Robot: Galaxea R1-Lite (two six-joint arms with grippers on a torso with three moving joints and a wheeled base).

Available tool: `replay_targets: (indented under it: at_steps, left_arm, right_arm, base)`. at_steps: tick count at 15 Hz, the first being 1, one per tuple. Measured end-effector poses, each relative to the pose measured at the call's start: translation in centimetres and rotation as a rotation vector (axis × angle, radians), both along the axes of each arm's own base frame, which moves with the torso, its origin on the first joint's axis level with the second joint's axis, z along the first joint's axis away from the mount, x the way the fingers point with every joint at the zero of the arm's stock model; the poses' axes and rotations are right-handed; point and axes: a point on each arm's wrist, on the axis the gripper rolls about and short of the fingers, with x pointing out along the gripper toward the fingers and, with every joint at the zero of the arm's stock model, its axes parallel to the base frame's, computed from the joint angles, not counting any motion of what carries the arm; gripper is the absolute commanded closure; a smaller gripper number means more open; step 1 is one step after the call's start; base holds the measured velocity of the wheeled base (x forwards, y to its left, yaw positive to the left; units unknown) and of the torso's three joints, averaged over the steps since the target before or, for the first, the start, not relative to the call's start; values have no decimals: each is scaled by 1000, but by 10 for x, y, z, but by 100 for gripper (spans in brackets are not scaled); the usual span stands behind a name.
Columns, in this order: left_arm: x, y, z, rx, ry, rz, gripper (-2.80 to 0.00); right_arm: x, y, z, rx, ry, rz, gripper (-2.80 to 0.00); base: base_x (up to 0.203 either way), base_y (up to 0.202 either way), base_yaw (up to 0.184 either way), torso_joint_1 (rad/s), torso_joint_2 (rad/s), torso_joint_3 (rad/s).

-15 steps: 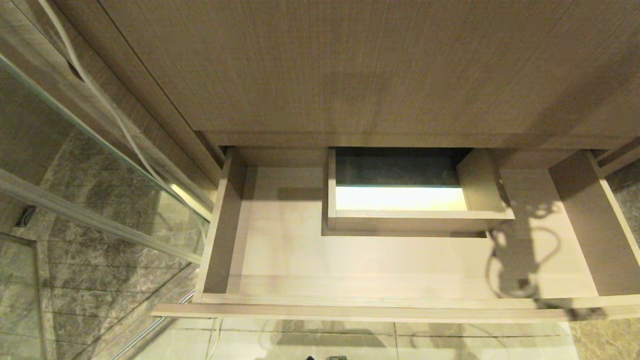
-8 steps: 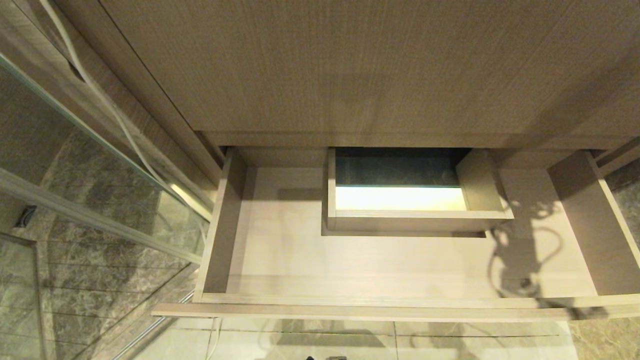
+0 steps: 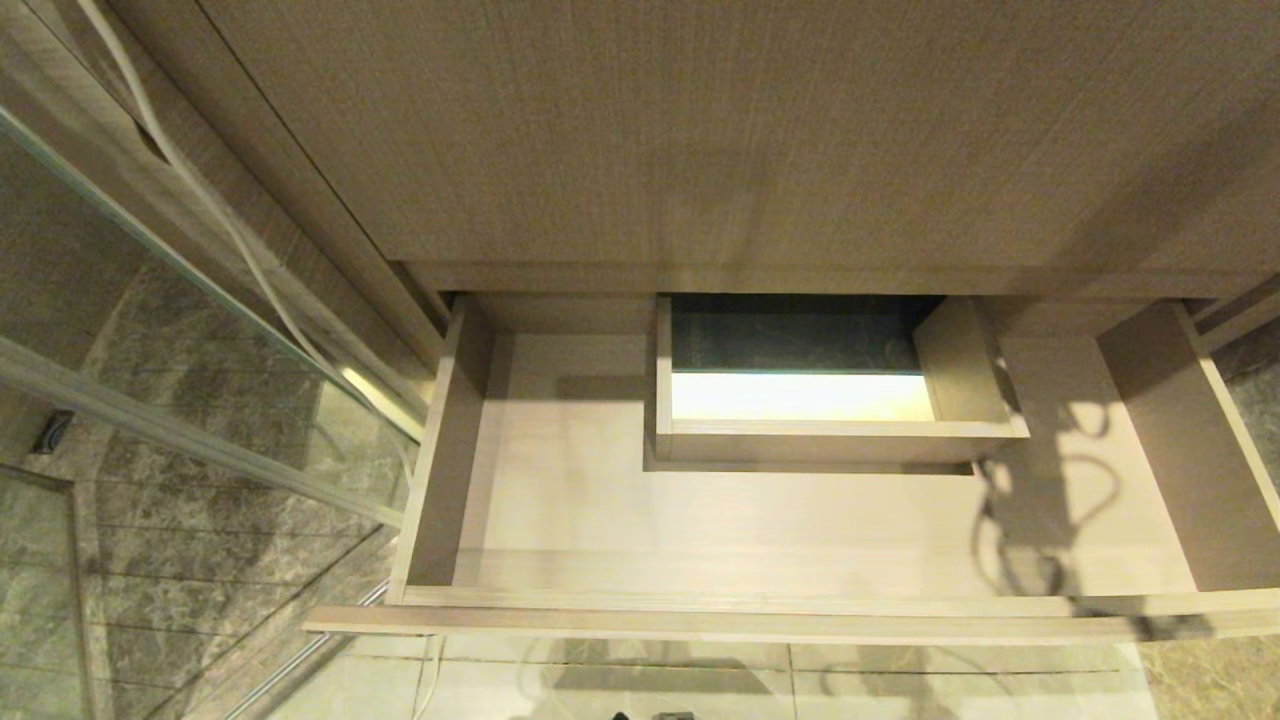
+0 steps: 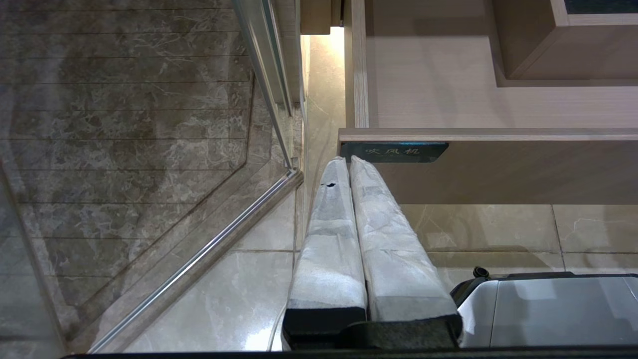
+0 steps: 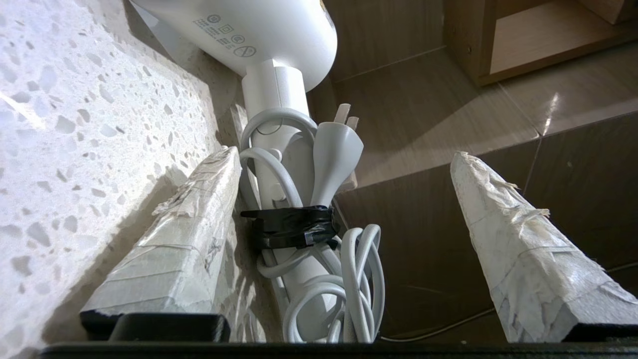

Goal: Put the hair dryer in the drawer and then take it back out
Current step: Place it on the countertop, then close the drawer

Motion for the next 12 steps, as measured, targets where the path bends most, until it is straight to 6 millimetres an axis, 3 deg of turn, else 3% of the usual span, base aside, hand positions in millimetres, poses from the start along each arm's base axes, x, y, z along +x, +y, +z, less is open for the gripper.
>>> replay_targets:
  at_steps: [1, 5, 9, 12]
  left_arm:
    - [0, 0, 0, 0, 0, 0, 0]
    - [0, 0, 0, 0, 0, 0, 0]
    - [0, 0, 0, 0, 0, 0, 0]
    - [0, 0, 0, 0, 0, 0, 0]
  right_arm:
    - [-4, 2, 0, 2, 5, 0, 0]
    - [-30, 15, -11, 52, 115, 0, 0]
    - [-74, 37, -33, 103, 219, -5, 0]
    - [-109, 54, -61, 176, 360, -7, 0]
  base:
    - [0, 0, 0, 0, 0, 0]
    - [0, 0, 0, 0, 0, 0]
    - [0, 0, 0, 0, 0, 0]
    - [0, 0, 0, 0, 0, 0]
